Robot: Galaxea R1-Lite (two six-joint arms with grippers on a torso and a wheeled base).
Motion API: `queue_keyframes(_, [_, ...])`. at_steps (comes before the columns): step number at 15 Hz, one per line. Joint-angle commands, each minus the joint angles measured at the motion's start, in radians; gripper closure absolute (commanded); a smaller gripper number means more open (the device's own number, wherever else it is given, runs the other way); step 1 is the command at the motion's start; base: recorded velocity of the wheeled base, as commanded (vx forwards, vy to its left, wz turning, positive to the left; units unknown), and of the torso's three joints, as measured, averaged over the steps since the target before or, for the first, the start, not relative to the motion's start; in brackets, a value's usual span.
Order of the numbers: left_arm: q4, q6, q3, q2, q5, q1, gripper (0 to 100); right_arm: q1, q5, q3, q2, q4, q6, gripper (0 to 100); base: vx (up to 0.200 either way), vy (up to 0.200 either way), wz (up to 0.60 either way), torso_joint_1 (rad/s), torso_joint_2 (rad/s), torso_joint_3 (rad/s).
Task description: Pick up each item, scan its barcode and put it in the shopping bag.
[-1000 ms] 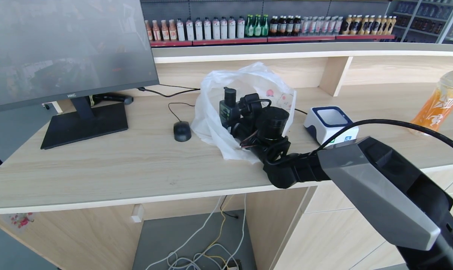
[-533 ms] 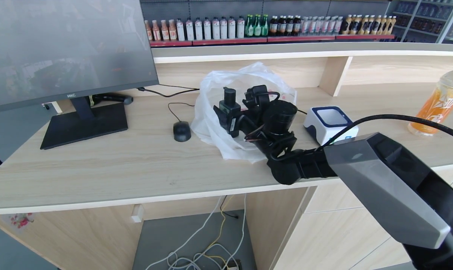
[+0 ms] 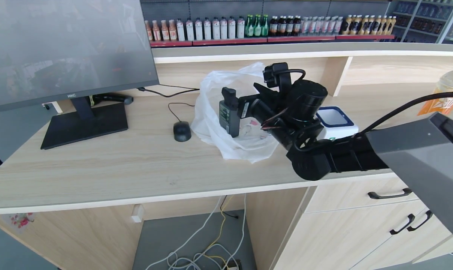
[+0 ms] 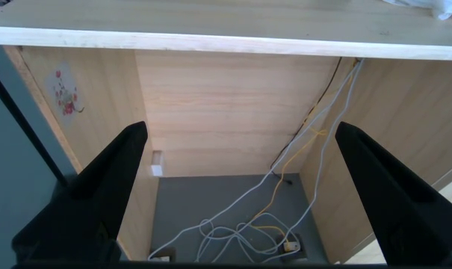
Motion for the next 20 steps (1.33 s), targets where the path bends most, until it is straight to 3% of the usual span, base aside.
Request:
queue_keyframes(1, [0.000,0.000,0.000,0.000,0.000,0.001,0,0.026,-0.001,0.177,-0.129,-0.106,-0.003,0,0.000,0.000,0.00,0.000,0.00,0.000])
queue_keyframes(4, [0.000,0.000,0.000,0.000,0.000,0.001,0,0.047,0.003,0.395,-0.230,-0.325,-0.036,0,0.000,0.000,0.00,0.000,0.00,0.000])
queue_keyframes(7, [0.000,0.000,0.000,0.000,0.000,-0.001,0,0.072,0.019,0.620,-0.365,-0.434,-0.038,0,0.000,0.000,0.00,0.000,0.00,0.000])
queue_keyframes(8, [0.000,0.000,0.000,0.000,0.000,0.001,0,0.088,0.019,0.769,-0.431,-0.502,-0.038,0,0.000,0.000,0.00,0.000,0.00,0.000])
queue_keyframes(9, [0.000,0.000,0.000,0.000,0.000,-0.001,0,0.090,0.017,0.856,-0.463,-0.537,-0.038,0,0.000,0.000,0.00,0.000,0.00,0.000])
queue_keyframes(10, [0.000,0.000,0.000,0.000,0.000,-0.001,0,0.090,0.017,0.856,-0.463,-0.537,-0.038,0,0.000,0.000,0.00,0.000,0.00,0.000])
queue_keyframes(11, [0.000,0.005,0.000,0.006,0.000,-0.002,0,0.093,0.017,0.997,-0.513,-0.541,-0.039,0,0.000,0.000,0.00,0.000,0.00,0.000])
queue_keyframes(20, [0.000,0.000,0.000,0.002,0.000,-0.001,0,0.150,0.015,1.171,-0.652,-0.541,-0.035,0,0.000,0.000,0.00,0.000,0.00,0.000])
